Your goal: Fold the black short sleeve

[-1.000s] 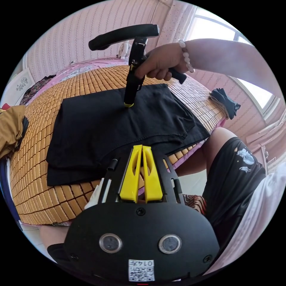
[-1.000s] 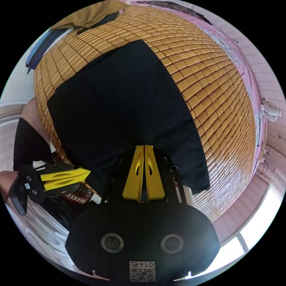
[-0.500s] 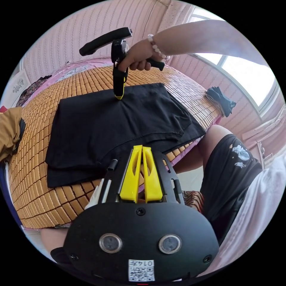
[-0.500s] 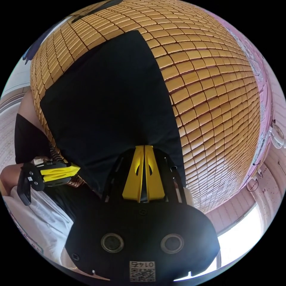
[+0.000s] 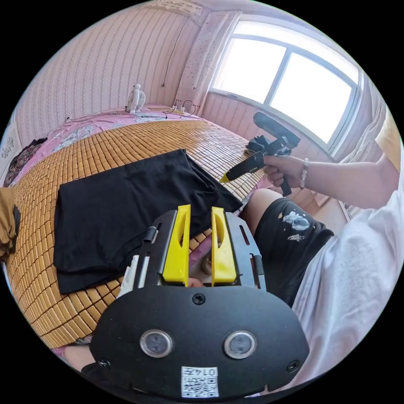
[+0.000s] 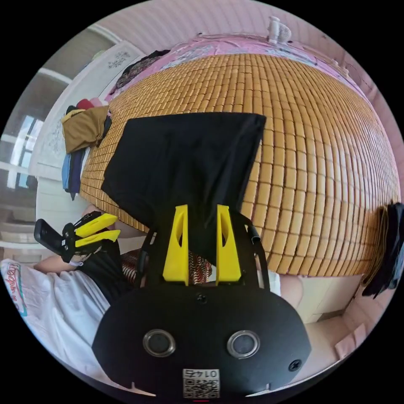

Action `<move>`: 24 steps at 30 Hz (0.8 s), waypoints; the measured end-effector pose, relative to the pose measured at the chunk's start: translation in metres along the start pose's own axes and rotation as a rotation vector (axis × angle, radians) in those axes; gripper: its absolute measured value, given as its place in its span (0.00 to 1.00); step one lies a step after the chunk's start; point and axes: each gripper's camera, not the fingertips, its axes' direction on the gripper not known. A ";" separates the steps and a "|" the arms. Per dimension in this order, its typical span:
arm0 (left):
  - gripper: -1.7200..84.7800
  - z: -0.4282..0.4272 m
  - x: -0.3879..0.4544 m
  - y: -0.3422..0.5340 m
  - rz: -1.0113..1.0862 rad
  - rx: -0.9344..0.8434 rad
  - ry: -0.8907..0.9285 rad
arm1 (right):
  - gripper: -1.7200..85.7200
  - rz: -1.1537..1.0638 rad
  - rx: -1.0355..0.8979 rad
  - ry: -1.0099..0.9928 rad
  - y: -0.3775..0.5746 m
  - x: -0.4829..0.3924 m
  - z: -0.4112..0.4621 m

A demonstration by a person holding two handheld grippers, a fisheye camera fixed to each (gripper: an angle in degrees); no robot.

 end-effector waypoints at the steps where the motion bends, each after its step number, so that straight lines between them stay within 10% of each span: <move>1: 0.13 0.004 0.003 -0.003 0.018 0.007 -0.004 | 0.15 0.061 0.012 -0.013 0.014 0.015 -0.008; 24: 0.21 0.087 0.030 -0.060 0.226 -0.214 0.023 | 0.14 0.127 -0.191 0.129 0.056 0.098 -0.064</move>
